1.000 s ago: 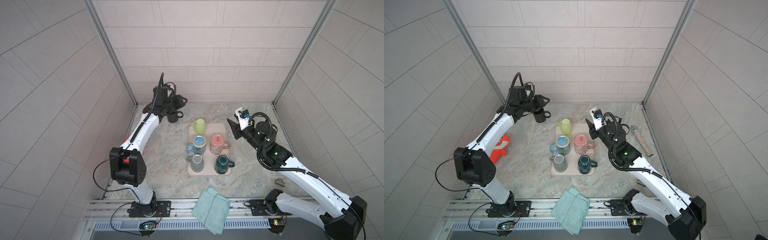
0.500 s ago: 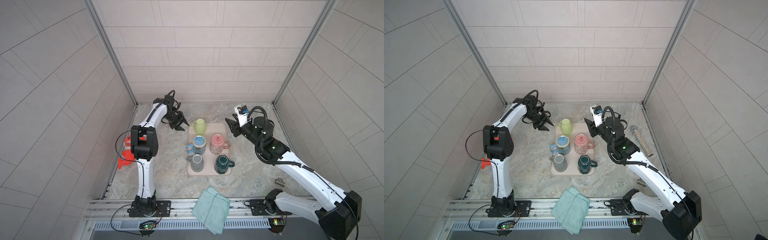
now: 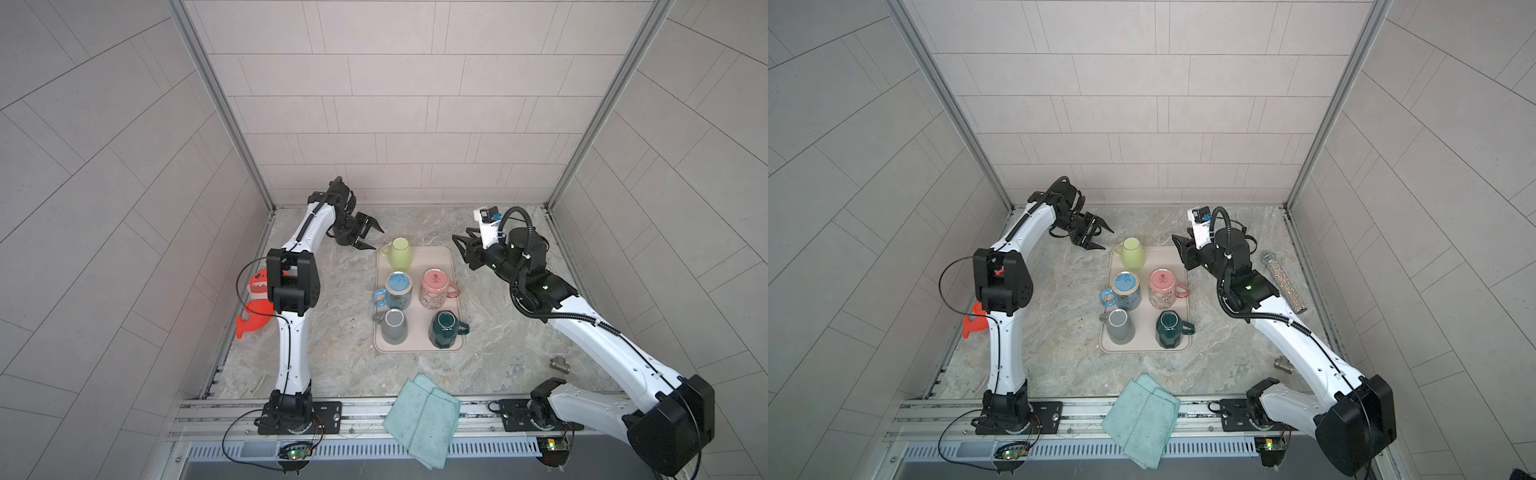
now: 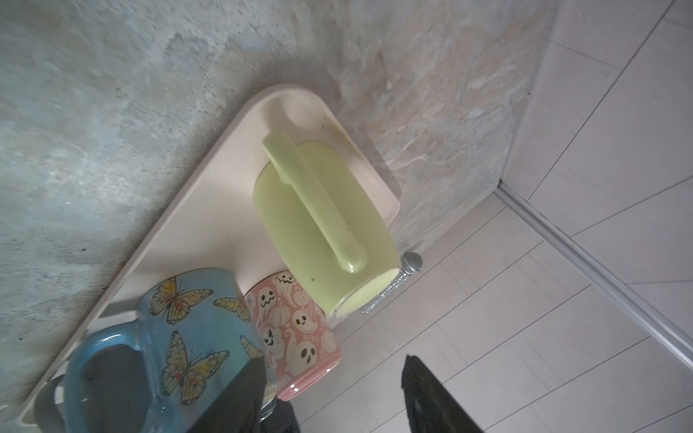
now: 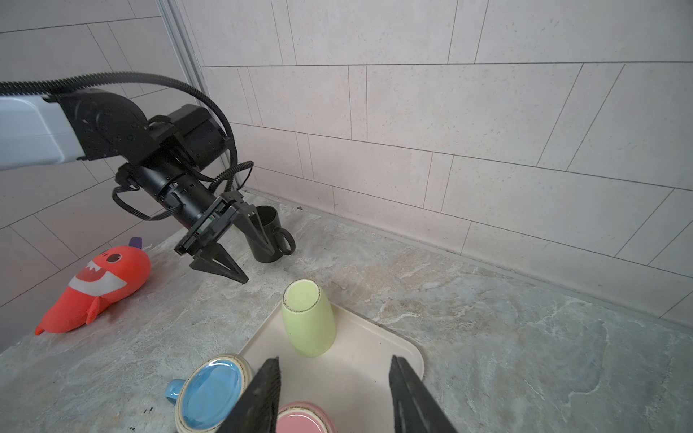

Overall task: Turn the mug right side up
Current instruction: Pick up the mug from the tray.

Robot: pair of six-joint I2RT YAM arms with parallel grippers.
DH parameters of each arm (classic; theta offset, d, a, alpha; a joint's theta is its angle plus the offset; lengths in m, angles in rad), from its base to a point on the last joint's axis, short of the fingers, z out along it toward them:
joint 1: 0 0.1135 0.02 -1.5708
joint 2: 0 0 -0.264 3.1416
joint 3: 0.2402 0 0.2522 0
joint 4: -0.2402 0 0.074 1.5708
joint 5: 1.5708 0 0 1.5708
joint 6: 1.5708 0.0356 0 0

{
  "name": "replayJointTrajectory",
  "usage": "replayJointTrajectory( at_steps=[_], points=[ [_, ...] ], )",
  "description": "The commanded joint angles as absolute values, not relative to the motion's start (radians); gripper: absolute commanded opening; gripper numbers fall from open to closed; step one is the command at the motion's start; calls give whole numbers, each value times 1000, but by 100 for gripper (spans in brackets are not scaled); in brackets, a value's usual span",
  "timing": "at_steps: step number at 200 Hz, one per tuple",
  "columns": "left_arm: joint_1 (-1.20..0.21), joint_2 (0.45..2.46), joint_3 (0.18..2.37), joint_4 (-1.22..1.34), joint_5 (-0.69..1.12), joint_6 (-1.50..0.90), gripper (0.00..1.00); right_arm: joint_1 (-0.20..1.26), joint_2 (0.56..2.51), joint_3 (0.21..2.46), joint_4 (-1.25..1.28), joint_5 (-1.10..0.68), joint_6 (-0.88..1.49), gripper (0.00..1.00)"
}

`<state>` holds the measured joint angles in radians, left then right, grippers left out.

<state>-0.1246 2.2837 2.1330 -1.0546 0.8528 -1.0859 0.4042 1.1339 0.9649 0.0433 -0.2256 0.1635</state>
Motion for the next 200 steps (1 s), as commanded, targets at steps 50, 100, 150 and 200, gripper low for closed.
replayJointTrajectory(
  at_steps=[50, 100, 150, 200],
  points=[
    [-120, 2449, 2343, -1157, 867, -1200, 74, 365, 1157, 948, 95, -289, 235, 48],
    [-122, 2480, 2357, -1208, 888, -1203, 74, 352, 1152, 925, 95, -292, 246, 48],
    [-155, 2498, 2373, -1213, 873, -1218, 74, 344, 1149, 909, 105, -299, 259, 48],
    [-177, 2522, 2395, -1201, 833, -1255, 74, 331, 1127, 888, 106, -298, 266, 48]
  ],
)
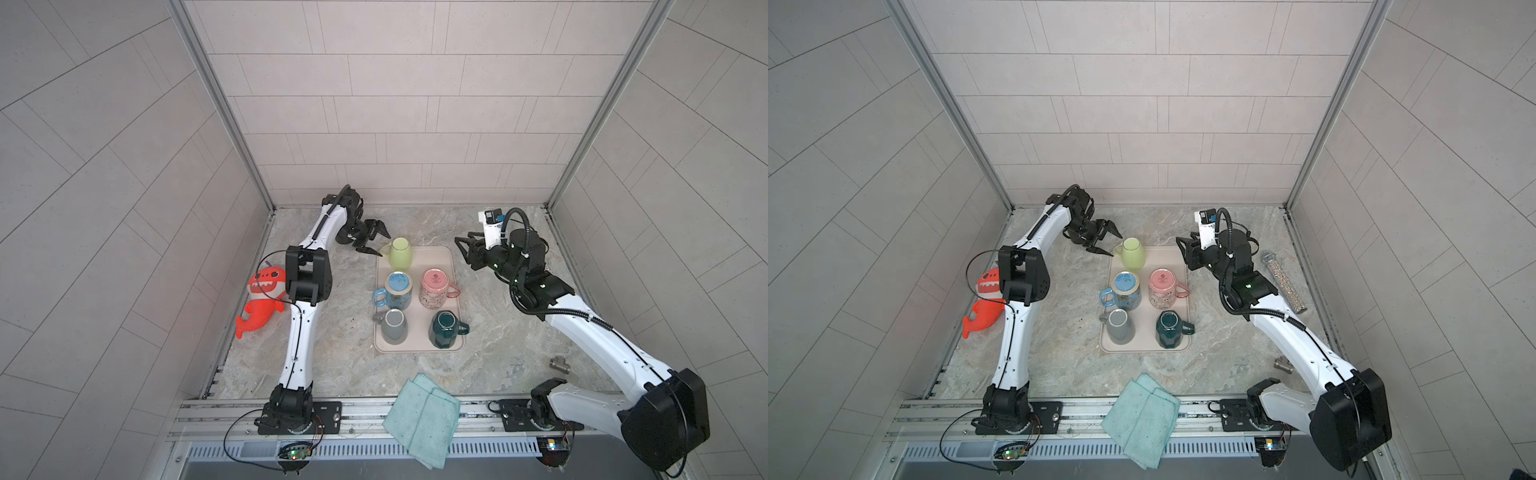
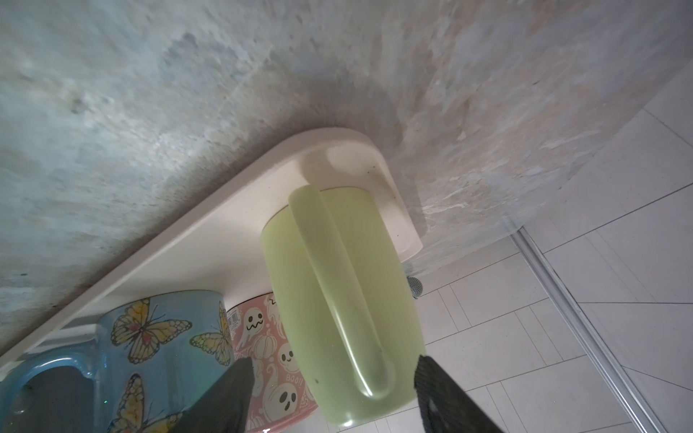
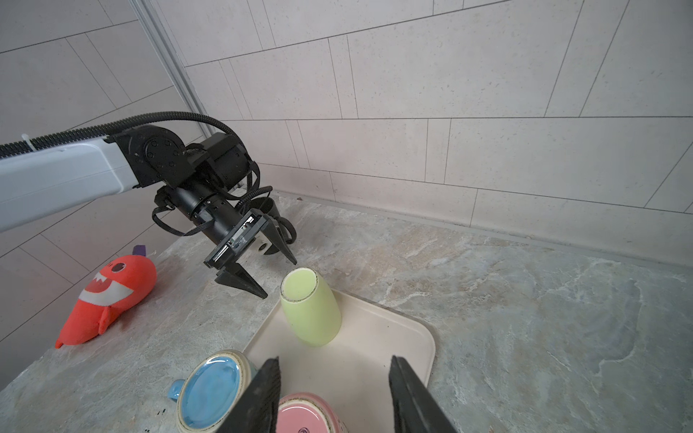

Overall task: Turn the mug right side up
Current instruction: Pick up the mug from the tray.

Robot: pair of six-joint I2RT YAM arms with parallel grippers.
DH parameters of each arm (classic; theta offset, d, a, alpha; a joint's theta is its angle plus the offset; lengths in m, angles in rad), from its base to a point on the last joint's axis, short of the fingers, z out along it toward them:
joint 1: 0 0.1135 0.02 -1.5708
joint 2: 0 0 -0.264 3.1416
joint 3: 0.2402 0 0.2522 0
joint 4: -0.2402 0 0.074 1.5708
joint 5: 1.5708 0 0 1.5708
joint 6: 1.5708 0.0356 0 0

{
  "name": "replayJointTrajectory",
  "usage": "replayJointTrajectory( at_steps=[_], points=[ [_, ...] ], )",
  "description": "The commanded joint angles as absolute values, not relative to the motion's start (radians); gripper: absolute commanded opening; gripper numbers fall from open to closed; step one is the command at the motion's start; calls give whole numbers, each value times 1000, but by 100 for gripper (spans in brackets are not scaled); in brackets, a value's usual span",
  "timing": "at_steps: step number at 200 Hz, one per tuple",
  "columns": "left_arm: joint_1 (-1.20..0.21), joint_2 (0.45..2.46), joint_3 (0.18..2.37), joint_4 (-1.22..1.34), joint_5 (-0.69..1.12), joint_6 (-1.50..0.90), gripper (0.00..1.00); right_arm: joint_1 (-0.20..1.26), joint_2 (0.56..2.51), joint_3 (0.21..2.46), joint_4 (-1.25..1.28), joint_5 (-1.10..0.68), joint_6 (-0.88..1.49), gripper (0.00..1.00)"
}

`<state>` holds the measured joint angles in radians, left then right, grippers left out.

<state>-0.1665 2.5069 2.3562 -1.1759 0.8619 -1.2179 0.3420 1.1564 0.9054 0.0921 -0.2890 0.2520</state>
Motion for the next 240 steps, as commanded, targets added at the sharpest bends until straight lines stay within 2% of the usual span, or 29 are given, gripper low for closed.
replayJointTrajectory(
  at_steps=[1, 93, 240],
  points=[
    [-178, 2522, 2396, -1200, 831, -1256, 74, 332, 1126, 887, 106, -298, 266, 48],
    [-202, 2536, 2382, -1203, 830, -1247, 73, 314, 1110, 867, 104, -296, 270, 48],
    [-216, 2524, 2301, -1159, 839, -1249, 53, 308, 1092, 849, 98, -283, 282, 48]
  ],
)
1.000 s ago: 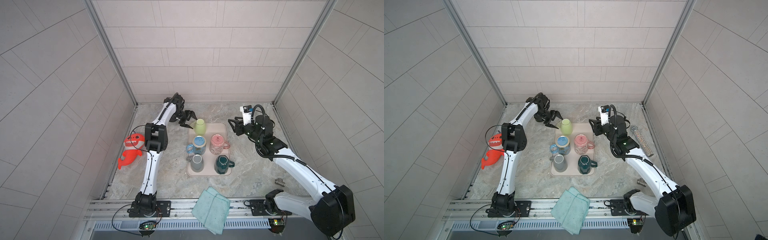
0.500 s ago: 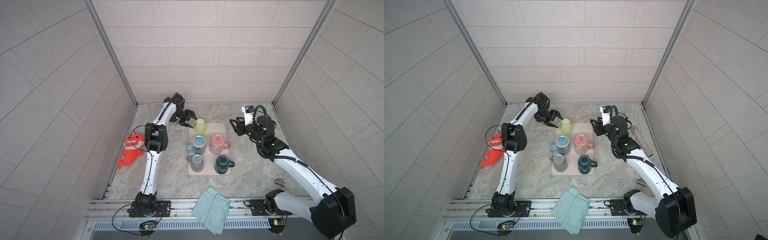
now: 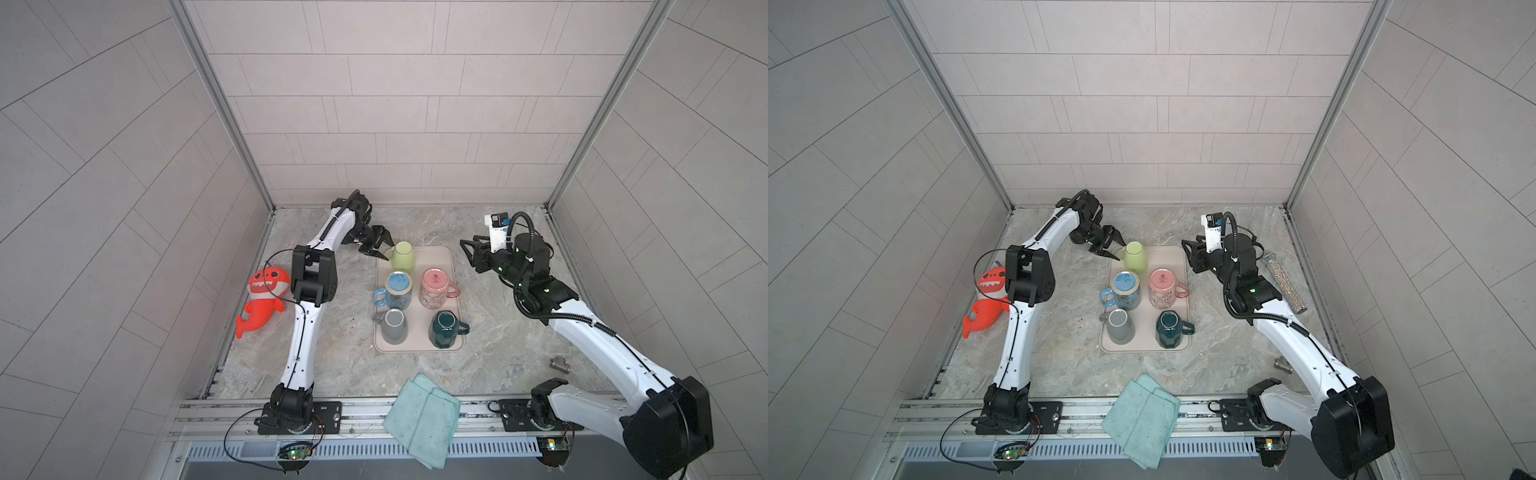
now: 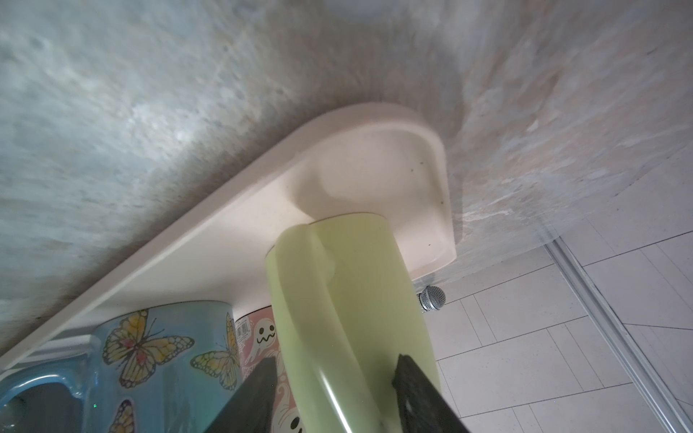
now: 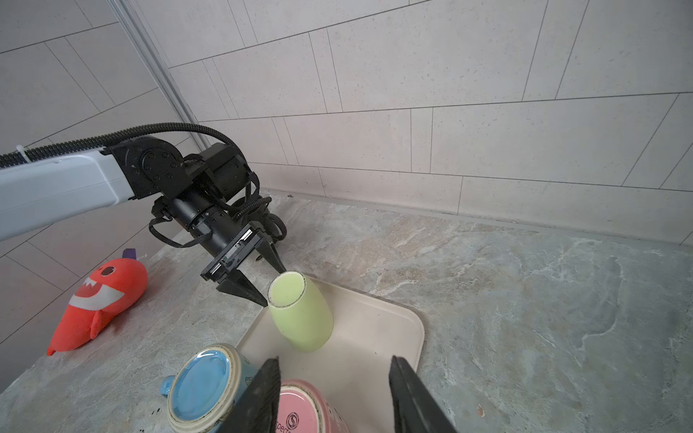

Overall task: Turn the mug right side up
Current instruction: Pick up the mug from the tray.

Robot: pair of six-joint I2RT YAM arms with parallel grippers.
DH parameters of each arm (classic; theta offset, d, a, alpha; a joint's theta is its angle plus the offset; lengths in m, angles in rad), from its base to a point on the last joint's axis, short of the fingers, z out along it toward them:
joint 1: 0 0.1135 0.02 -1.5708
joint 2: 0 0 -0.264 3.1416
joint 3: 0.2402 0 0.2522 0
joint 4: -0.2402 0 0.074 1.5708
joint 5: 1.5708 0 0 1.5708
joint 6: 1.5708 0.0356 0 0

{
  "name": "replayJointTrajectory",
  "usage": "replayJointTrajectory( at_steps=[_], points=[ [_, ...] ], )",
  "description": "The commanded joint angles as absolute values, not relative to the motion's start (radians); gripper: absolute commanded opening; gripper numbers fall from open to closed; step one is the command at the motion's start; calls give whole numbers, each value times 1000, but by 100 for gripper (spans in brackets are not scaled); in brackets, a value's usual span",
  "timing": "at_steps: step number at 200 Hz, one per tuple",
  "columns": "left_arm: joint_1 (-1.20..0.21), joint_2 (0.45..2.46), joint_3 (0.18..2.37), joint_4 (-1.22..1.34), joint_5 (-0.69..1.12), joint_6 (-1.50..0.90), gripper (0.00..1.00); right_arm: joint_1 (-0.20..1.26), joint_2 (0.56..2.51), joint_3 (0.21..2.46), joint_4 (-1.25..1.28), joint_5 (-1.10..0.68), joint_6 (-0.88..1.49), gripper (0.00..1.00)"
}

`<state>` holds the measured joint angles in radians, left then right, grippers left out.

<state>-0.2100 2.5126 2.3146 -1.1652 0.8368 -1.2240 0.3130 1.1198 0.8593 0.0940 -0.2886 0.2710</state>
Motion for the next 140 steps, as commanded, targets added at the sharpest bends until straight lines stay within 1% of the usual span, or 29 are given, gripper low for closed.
replayJointTrajectory(
  at_steps=[1, 59, 82, 95, 140],
  points=[
    [-216, 2524, 2302, -1157, 840, -1249, 53, 308, 1092, 850, 98, -283, 283, 48],
    [-221, 2541, 2298, -1134, 851, -1266, 46, 307, 1090, 847, 94, -275, 282, 48],
    [-227, 2547, 2298, -1122, 859, -1273, 41, 307, 1089, 847, 92, -273, 281, 48],
    [-227, 2549, 2299, -1117, 864, -1276, 36, 306, 1089, 848, 89, -272, 281, 48],
    [-236, 2549, 2289, -1111, 876, -1274, 30, 305, 1085, 841, 89, -266, 283, 48]
  ],
)
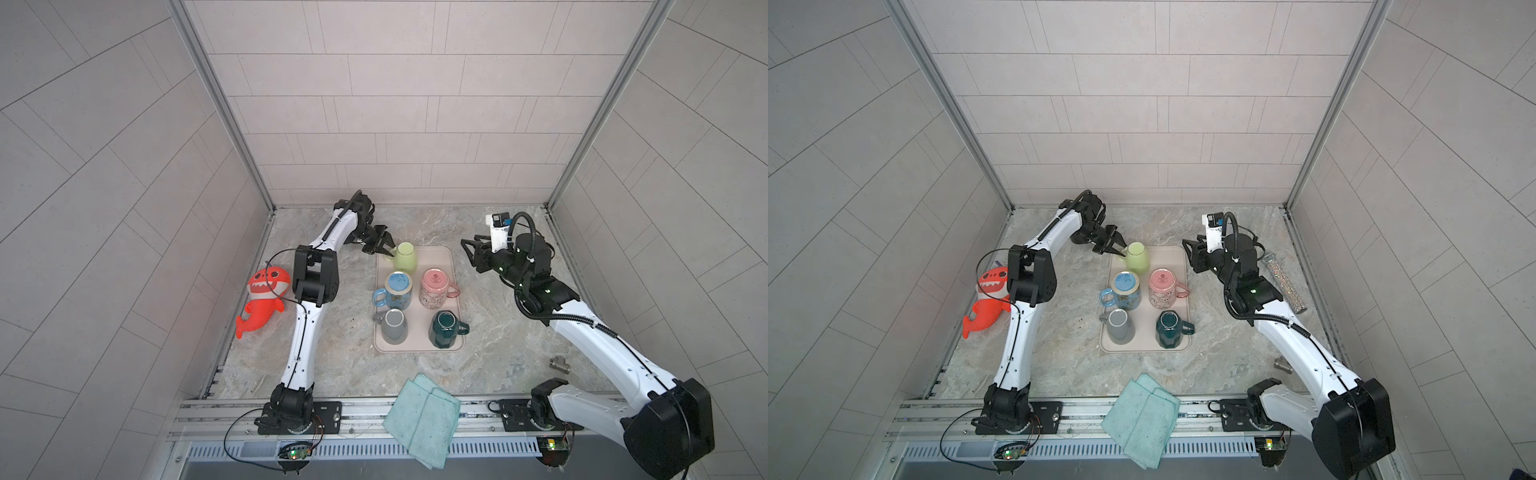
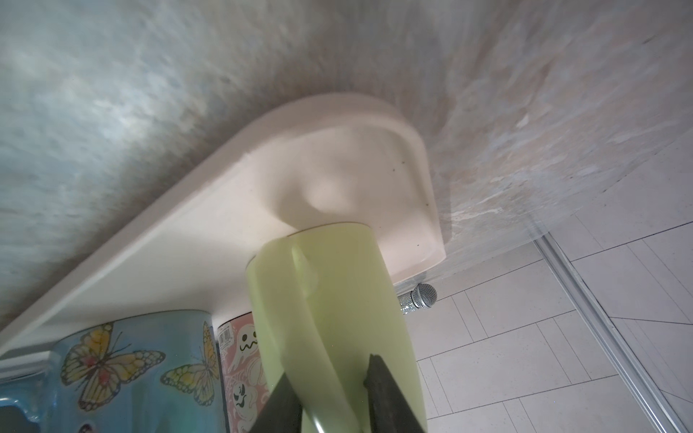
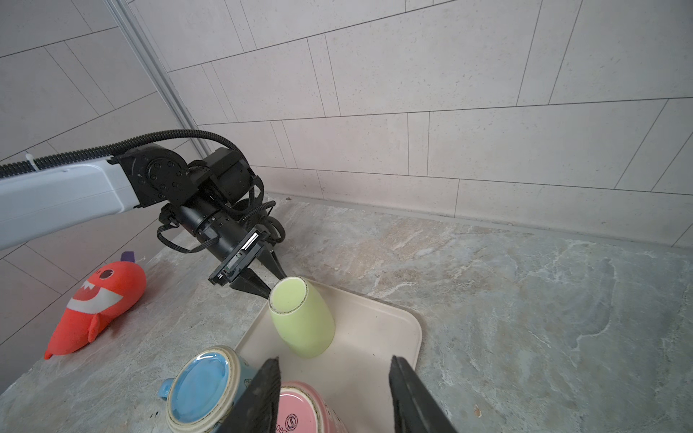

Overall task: Turn the mug right side up
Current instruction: Pick up the mug from the tray.

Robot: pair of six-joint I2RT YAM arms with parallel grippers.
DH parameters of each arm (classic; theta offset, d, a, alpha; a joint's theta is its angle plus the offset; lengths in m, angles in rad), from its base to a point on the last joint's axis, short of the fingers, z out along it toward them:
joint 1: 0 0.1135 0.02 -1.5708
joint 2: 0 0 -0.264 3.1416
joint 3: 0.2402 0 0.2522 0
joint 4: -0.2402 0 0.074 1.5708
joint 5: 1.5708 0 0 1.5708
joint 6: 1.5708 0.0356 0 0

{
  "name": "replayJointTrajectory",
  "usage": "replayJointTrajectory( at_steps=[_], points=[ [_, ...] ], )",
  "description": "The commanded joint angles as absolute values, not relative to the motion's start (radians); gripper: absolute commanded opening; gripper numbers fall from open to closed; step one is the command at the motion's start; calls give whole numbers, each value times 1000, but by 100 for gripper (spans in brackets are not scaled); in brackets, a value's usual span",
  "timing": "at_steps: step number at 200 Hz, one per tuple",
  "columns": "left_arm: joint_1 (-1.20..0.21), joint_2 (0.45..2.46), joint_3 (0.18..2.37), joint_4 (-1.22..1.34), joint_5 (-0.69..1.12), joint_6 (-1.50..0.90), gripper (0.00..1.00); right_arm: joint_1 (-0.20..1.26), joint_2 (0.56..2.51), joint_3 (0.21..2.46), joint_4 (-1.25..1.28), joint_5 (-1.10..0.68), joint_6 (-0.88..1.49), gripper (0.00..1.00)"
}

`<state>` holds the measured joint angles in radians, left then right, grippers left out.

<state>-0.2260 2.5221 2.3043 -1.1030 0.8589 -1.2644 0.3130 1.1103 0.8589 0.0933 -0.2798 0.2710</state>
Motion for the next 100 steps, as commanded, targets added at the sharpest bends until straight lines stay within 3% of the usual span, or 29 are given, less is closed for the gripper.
replayJointTrajectory(
  at_steps=[1, 58, 100],
  points=[
    [-235, 2549, 2289, -1110, 876, -1274, 30, 305, 1085, 841, 90, -266, 283, 48],
    [-237, 2548, 2272, -1074, 889, -1289, 18, 304, 1083, 835, 89, -255, 285, 48],
    [-239, 2545, 2266, -1049, 895, -1302, 15, 304, 1080, 832, 93, -246, 288, 48]
  ],
)
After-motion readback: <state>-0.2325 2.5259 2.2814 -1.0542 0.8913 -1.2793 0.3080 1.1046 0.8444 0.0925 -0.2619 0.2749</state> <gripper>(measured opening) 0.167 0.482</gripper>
